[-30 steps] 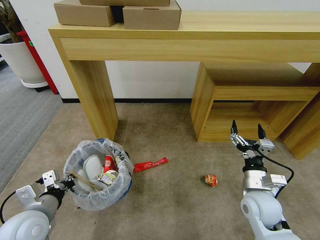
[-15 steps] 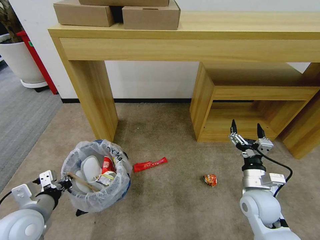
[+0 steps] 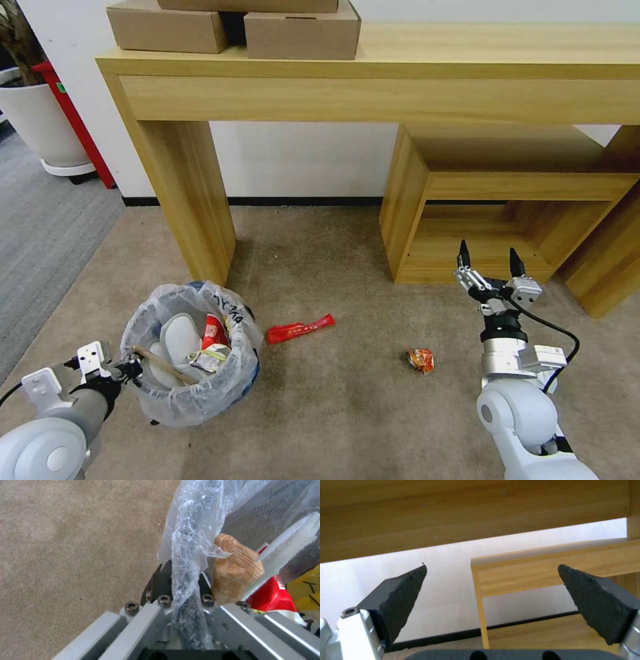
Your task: Pick up the trash bin and place the garbage on the floor into it.
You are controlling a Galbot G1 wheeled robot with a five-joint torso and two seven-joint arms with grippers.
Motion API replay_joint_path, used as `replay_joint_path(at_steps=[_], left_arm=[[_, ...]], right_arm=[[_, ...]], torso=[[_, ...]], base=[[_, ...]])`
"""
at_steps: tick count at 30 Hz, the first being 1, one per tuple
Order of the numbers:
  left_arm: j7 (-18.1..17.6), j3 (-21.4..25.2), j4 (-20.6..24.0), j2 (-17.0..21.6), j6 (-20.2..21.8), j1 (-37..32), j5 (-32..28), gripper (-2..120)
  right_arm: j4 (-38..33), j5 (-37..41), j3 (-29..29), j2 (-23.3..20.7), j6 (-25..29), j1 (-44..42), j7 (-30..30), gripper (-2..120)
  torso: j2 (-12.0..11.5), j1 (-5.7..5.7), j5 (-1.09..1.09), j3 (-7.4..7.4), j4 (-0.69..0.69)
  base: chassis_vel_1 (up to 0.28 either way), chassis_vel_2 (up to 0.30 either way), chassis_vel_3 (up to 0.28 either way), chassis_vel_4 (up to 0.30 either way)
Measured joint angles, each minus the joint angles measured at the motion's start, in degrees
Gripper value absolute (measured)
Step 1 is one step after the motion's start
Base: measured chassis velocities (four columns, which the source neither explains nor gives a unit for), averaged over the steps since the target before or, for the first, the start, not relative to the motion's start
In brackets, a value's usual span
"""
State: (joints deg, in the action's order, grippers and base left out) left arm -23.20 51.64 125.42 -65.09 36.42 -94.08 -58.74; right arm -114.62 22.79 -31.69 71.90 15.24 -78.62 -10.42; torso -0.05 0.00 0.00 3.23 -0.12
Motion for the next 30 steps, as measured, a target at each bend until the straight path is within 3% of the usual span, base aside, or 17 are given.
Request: replay_joint_path(at_steps=[30], left_arm=[[0.30,0.01,-0.68,-0.50,-0.60,0.41,0.23,1]], right_arm=[[1.88,-1.93,-0.16,0.93,0.60,0.36,0.20,100]], torso=[[0.00,0.00,0.00,0.00,0.00]], base=[[0.000,0.000,0.000,0.000]])
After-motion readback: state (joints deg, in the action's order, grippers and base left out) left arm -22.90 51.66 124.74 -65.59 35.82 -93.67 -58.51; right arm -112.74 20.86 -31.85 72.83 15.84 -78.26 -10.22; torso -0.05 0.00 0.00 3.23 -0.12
